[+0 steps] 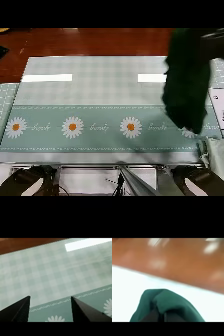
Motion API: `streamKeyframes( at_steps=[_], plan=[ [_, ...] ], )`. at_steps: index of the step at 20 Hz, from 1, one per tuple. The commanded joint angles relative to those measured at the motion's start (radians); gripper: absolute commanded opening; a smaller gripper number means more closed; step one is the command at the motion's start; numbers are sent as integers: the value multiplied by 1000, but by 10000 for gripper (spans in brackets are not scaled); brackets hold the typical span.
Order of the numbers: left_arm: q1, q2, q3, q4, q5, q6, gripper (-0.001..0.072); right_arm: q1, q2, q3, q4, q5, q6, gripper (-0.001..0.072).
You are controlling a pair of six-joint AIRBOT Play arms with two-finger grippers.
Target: Fold the shirts.
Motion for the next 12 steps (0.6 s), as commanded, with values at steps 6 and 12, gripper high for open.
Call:
streamKeyframes(
  at_steps=[6,12],
  plan=[
    [0,-9,-184,43,-2,11,608,484,-481,0,83,-137,29,26],
    [0,-10,-411,27,26,6,609,534,-566,0,14,-190,68,489]
  ],
)
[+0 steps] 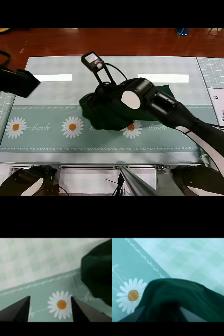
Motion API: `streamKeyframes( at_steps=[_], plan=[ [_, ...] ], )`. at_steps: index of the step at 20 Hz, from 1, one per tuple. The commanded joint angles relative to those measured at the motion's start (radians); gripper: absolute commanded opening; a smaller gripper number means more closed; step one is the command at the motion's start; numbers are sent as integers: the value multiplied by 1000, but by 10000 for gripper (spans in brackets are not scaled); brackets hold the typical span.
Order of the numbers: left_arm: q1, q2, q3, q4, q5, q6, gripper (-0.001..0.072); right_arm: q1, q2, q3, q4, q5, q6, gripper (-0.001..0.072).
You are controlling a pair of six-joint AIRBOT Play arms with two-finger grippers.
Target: Fold the shirts.
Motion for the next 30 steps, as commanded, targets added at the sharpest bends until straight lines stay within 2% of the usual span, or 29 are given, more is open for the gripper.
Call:
streamKeyframes(
  at_steps=[1,3,4,6,9,12,14,16,18,20,23,25,26,27,28,29,30],
  plan=[
    [0,-2,-166,-23,42,-3,609,-7,-4,0,-151,52,14,488],
    [0,-2,-289,-61,94,-24,611,-87,65,0,-338,198,14,495],
    [0,-2,-351,-81,119,-28,611,-143,105,0,-434,270,14,547],
    [7,-2,-480,-125,150,-28,612,-283,176,0,-578,367,3,547],
    [93,-2,-653,-244,196,-3,612,-564,251,0,-596,391,-5,547],
    [259,-2,-758,-500,270,144,630,-857,269,0,-423,398,-68,547],
    [378,-18,-806,-666,305,249,694,-1026,267,-2,-222,405,-132,547],
    [443,-66,-843,-747,317,340,695,-1163,261,-2,-10,403,-179,547],
    [447,-143,-863,-783,323,408,694,-1260,249,-2,163,405,-227,547],
    [444,-232,-863,-827,335,448,693,-1314,233,-2,246,425,-249,547],
    [418,-352,-863,-935,381,534,676,-1331,217,-2,259,460,-272,547],
    [374,-428,-861,-1016,412,582,603,-1331,213,-2,259,466,-274,547],
    [349,-463,-861,-1043,429,595,603,-1331,212,-2,259,466,-275,547],
    [324,-496,-861,-1051,451,594,553,-1331,212,-2,256,466,-275,547],
    [311,-522,-861,-1052,458,594,307,-1331,212,-2,240,468,-275,547],
    [309,-541,-861,-1052,456,594,94,-1331,210,-2,219,477,-275,545],
    [313,-546,-862,-1051,454,594,53,-1331,206,-3,185,490,-275,544]
  ],
)
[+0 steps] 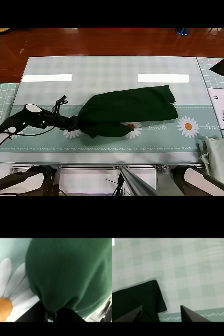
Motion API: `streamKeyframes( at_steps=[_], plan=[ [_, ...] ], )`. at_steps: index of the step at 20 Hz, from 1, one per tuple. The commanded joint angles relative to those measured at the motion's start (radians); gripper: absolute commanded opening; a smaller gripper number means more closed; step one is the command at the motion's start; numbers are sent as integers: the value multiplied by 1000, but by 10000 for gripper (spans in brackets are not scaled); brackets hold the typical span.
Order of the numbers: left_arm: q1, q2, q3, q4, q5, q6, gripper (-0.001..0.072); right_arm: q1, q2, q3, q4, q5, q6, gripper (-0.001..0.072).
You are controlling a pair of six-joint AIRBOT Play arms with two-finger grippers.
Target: Fold the shirts.
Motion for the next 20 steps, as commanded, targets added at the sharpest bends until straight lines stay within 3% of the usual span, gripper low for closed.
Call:
streamKeyframes(
  at_steps=[1,3,11,20],
  plan=[
    [-19,-57,-1,-40,25,27,50,-7,-14,-7,-76,44,-8,542],
    [-15,-43,-1,-40,8,27,36,-30,-42,-42,-74,82,-7,538],
    [-15,40,-1,-40,-53,28,35,-62,-196,-326,240,111,-133,545],
    [-16,75,46,-40,-79,28,36,-39,-219,-529,248,-91,-184,519]
  ],
)
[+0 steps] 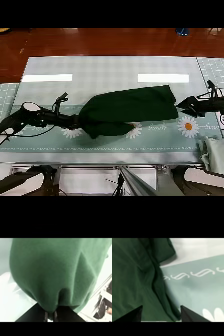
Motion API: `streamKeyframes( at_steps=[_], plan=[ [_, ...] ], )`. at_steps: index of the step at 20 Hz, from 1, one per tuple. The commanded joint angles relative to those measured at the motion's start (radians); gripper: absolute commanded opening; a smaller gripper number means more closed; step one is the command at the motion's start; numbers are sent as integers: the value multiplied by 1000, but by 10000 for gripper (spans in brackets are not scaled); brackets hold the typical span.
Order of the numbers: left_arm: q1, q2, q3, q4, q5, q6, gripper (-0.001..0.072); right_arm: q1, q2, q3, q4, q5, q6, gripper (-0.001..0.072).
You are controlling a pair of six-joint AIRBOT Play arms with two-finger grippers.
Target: Fold the shirts.
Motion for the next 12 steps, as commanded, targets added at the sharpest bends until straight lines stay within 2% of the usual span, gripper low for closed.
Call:
streamKeyframes(
  at_steps=[1,2,5,9,12],
  plan=[
    [0,4,37,-1,-3,0,35,45,-5,-75,9,-96,-14,520],
    [0,3,47,-1,0,0,35,83,-5,-86,9,-118,-25,467],
    [0,3,78,0,-14,0,35,170,4,-68,7,-135,-40,24],
    [43,54,214,42,-124,-3,34,154,116,68,4,-35,-61,27],
    [114,156,401,71,-201,-59,33,134,278,231,9,4,-58,27]
  ],
)
